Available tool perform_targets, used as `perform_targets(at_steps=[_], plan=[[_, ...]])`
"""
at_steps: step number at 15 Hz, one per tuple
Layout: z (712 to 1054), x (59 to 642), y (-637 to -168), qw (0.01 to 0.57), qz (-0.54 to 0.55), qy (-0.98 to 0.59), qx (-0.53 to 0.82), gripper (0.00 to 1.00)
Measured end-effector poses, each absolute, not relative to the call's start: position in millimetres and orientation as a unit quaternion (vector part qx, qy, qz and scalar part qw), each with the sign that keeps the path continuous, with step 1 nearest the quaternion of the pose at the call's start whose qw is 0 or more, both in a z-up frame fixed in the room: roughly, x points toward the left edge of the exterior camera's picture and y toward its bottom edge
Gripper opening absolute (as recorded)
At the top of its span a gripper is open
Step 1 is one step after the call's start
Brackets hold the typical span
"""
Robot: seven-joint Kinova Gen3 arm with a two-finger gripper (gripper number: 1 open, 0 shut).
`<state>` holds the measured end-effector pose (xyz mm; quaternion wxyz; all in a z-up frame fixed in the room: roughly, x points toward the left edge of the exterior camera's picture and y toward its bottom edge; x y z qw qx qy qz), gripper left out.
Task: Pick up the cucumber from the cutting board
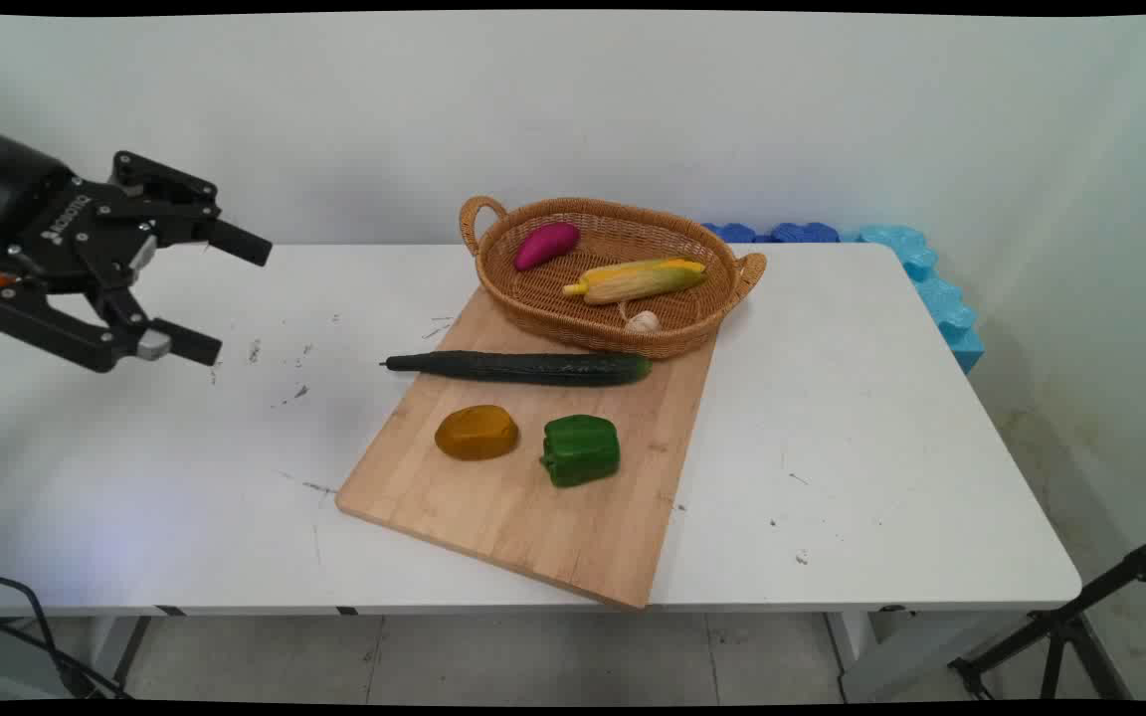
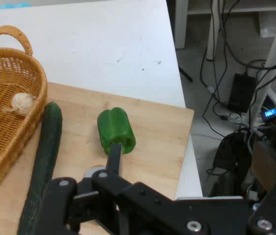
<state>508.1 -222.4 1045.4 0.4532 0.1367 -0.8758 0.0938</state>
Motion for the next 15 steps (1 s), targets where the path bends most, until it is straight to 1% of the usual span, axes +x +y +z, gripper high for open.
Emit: perform_targets(at_steps=[5,9,10,13,15], plan=[[1046.6,485.7,-248.5,0.449,0.108,-0.874,0.154,1.0],[1042.0,455.5,-291.1,0.422,0.124,-0.88,0.179,1.0],[1035.5,444.7,-307.9,0.406,0.128,-0.884,0.193,1.0],[1015.8,424.1,-337.6,0.373,0.129,-0.892,0.22,1.0],[996.4,409.7,-358.5,0.346,0.125,-0.899,0.237,1.0]])
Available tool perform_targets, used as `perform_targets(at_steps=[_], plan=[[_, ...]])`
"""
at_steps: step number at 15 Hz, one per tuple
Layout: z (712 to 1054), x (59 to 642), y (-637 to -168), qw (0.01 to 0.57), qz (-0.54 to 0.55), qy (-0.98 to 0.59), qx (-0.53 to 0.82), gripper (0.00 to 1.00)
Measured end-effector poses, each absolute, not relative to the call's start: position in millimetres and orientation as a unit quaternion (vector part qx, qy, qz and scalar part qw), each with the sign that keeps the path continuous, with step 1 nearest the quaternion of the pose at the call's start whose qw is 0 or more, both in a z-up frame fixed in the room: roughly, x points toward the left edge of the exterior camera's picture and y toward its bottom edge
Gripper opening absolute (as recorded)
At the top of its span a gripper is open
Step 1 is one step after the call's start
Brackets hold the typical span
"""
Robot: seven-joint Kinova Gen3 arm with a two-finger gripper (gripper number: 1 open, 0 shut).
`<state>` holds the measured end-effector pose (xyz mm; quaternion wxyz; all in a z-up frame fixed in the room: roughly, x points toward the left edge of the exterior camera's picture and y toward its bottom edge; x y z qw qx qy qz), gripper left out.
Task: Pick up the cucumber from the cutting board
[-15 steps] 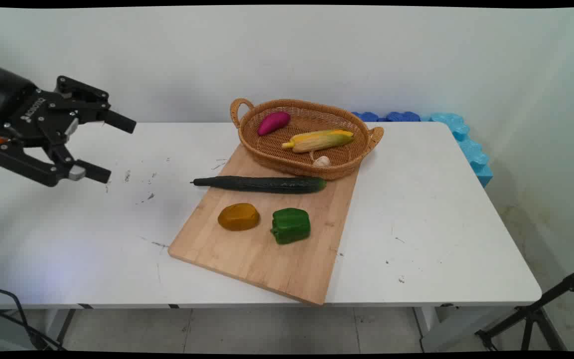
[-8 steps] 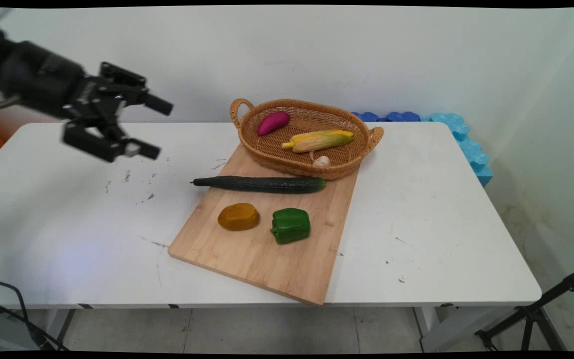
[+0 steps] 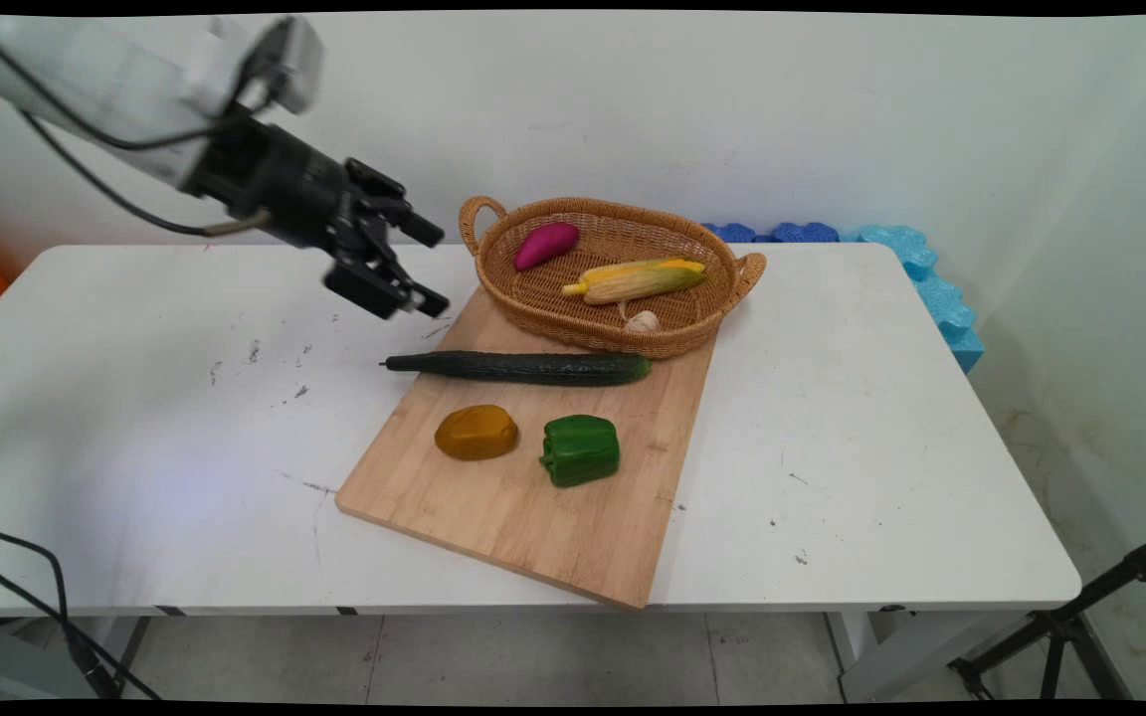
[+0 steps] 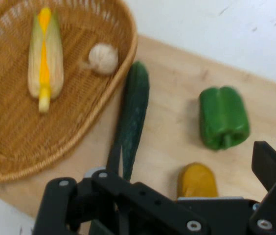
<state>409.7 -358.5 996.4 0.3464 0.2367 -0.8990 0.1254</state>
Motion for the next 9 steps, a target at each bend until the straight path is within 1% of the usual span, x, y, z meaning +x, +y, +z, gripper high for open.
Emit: perform_targets(at_steps=[4,7,9], plan=[[955.0,384.8,-394.7,0.297,0.113,-0.911,0.262,1.0],[930.7,371.5,-414.2,0.275,0.102,-0.916,0.275,1.0],[907.6,359.6,-433.1,0.255,0.093,-0.919,0.285,1.0]])
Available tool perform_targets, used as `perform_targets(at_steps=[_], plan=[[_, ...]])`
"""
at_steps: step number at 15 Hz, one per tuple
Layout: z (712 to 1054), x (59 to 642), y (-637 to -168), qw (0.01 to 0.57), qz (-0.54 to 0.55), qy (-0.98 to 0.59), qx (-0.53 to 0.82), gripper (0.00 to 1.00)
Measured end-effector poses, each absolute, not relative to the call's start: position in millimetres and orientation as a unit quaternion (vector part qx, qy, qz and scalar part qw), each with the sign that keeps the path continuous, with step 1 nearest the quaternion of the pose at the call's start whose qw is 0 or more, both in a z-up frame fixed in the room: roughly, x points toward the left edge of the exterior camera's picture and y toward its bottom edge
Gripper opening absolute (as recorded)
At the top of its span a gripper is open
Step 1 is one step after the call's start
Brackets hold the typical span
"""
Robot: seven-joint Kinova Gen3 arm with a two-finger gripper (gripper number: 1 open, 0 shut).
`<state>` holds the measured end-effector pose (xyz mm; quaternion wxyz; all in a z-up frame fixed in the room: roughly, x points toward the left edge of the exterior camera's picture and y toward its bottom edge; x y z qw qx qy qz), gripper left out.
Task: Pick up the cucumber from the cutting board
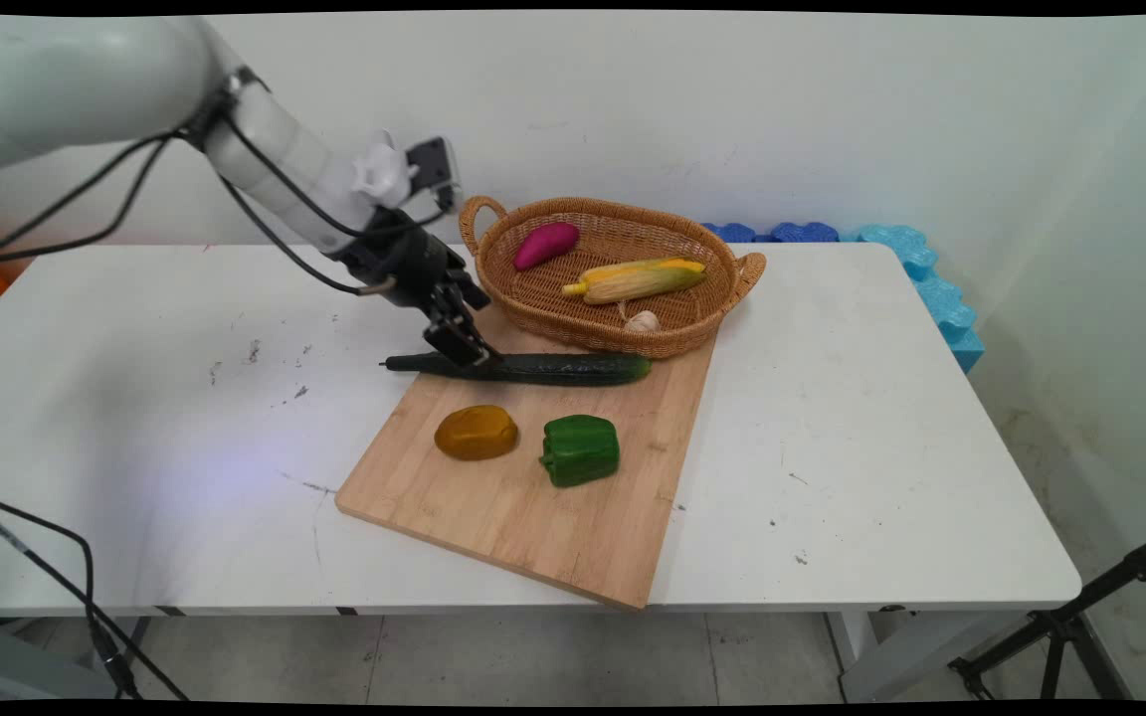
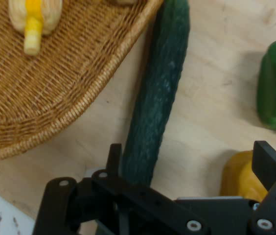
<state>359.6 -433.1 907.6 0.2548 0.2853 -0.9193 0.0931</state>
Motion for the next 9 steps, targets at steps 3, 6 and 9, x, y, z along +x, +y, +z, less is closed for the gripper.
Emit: perform_targets(at_steps=[3,6,9], plan=[[884.4,349.0,-450.5,0.235,0.084,-0.923,0.293,1.0],[864.0,340.8,-465.4,0.216,0.076,-0.927,0.296,1.0],[854.6,337.6,-471.2,0.207,0.073,-0.93,0.296,1.0]])
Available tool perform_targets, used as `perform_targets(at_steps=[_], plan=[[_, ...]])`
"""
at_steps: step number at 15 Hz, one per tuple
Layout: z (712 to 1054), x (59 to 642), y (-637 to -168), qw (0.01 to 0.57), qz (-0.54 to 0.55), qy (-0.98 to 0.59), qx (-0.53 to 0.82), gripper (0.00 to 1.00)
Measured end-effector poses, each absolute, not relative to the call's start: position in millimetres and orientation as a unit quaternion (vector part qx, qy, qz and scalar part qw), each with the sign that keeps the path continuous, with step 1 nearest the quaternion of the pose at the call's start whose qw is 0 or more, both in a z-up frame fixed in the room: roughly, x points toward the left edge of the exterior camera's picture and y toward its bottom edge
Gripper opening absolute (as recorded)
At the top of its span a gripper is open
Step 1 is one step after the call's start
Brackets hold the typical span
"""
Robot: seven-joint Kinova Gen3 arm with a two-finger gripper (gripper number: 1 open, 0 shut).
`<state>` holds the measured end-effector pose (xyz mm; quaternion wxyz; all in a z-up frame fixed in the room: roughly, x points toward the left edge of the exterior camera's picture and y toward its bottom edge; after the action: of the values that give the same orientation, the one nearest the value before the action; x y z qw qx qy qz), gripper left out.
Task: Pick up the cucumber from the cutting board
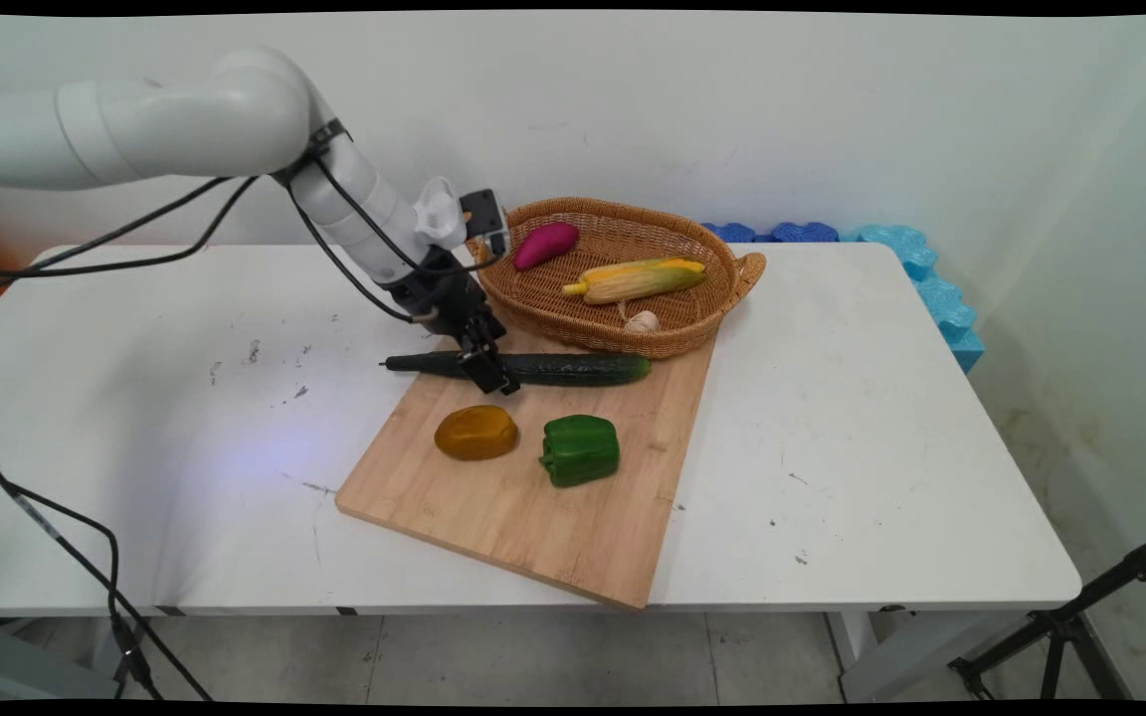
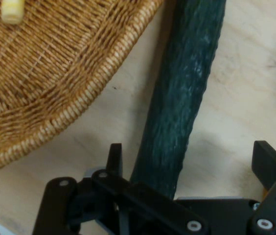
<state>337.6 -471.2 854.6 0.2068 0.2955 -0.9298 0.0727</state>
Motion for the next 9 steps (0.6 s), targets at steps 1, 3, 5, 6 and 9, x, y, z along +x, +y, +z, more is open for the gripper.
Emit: perform_targets(at_steps=[1,3,5,6,9], plan=[[851.1,336.6,-473.0,0.203,0.071,-0.931,0.295,1.0],[845.9,335.3,-475.4,0.198,0.069,-0.933,0.294,1.0],[839.9,334.1,-478.0,0.192,0.067,-0.934,0.295,1.0],[837.8,333.7,-479.1,0.19,0.066,-0.934,0.295,1.0],[833.0,333.0,-480.6,0.186,0.065,-0.935,0.294,0.0]])
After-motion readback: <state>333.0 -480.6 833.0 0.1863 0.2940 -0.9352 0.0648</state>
